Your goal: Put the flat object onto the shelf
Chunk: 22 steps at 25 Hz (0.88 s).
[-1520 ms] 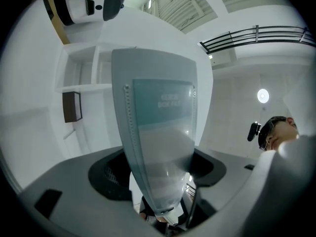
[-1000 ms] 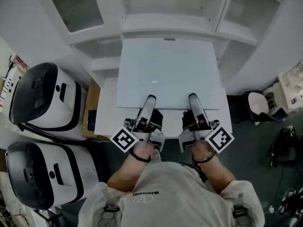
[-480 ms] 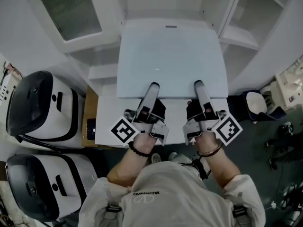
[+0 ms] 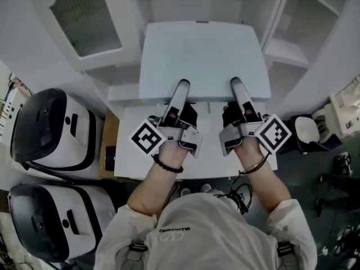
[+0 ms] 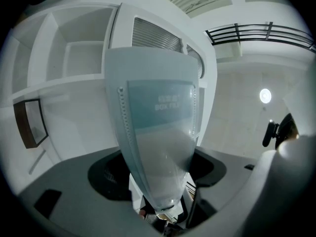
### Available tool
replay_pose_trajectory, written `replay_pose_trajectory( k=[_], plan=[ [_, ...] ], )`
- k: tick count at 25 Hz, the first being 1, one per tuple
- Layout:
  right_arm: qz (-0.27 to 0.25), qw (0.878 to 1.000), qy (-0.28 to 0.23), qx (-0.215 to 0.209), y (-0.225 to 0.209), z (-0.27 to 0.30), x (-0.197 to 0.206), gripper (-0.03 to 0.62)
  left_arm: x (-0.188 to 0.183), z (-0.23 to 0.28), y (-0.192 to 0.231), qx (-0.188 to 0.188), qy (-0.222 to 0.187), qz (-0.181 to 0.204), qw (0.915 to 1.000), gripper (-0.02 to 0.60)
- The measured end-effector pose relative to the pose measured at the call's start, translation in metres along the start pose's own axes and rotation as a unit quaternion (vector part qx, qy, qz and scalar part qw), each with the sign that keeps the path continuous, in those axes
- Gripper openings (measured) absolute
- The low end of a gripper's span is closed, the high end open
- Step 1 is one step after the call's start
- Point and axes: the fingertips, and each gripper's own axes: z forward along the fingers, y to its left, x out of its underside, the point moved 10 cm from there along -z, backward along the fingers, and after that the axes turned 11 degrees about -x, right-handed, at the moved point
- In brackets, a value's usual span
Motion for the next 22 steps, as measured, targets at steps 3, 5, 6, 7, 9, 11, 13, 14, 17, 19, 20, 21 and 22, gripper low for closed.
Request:
replay_pose_trajectory(
  k=[3,5,6,7,9,11,13,14,17,19,20,21,22],
  plan=[
    [0.006,1.000,0.003,0.006,-0.009,0.012,-0.007,0.359,-0.002,0.012,0.003,-0.007,-0.003,-0.005,1.0000,0.324],
    [0.013,1.000,0.005,0.009,-0.015,0.019,-0.010,0.359,-0.005,0.020,0.006,-0.013,-0.006,-0.006,0.9999,0.324],
    [0.016,1.000,0.005,0.009,-0.018,0.023,-0.012,0.359,-0.006,0.024,0.007,-0.015,-0.008,-0.006,0.9998,0.324],
    [0.019,1.000,0.005,0.009,-0.020,0.026,-0.013,0.359,-0.008,0.028,0.007,-0.016,-0.010,-0.004,0.9998,0.324],
    [0.024,1.000,0.004,0.009,-0.025,0.033,-0.016,0.359,-0.011,0.035,0.008,-0.019,-0.012,0.000,0.9997,0.324],
    [0.028,0.999,0.004,0.014,-0.030,0.039,-0.019,0.359,-0.013,0.043,0.010,-0.024,-0.012,0.001,0.9996,0.324],
    [0.034,0.999,0.005,0.019,-0.035,0.045,-0.023,0.359,-0.015,0.050,0.012,-0.030,-0.014,-0.002,0.9995,0.324],
    [0.036,0.999,0.007,0.021,-0.038,0.049,-0.024,0.359,-0.016,0.053,0.013,-0.033,-0.016,-0.003,0.9993,0.324],
    [0.044,0.999,0.013,0.023,-0.045,0.058,-0.027,0.359,-0.019,0.060,0.016,-0.040,-0.020,-0.004,0.9990,0.324],
    [0.051,0.998,0.016,0.027,-0.050,0.064,-0.029,0.359,-0.020,0.065,0.019,-0.046,-0.022,-0.006,0.9987,0.324],
    [0.055,0.998,0.019,0.031,-0.054,0.067,-0.030,0.359,-0.021,0.068,0.022,-0.050,-0.022,-0.007,0.9985,0.324],
    [0.059,0.997,0.021,0.036,-0.058,0.070,-0.031,0.359,-0.022,0.071,0.024,-0.055,-0.023,-0.009,0.9982,0.325],
    [0.063,0.997,0.023,0.040,-0.060,0.072,-0.032,0.359,-0.022,0.073,0.026,-0.060,-0.023,-0.010,0.9979,0.325]
  ],
)
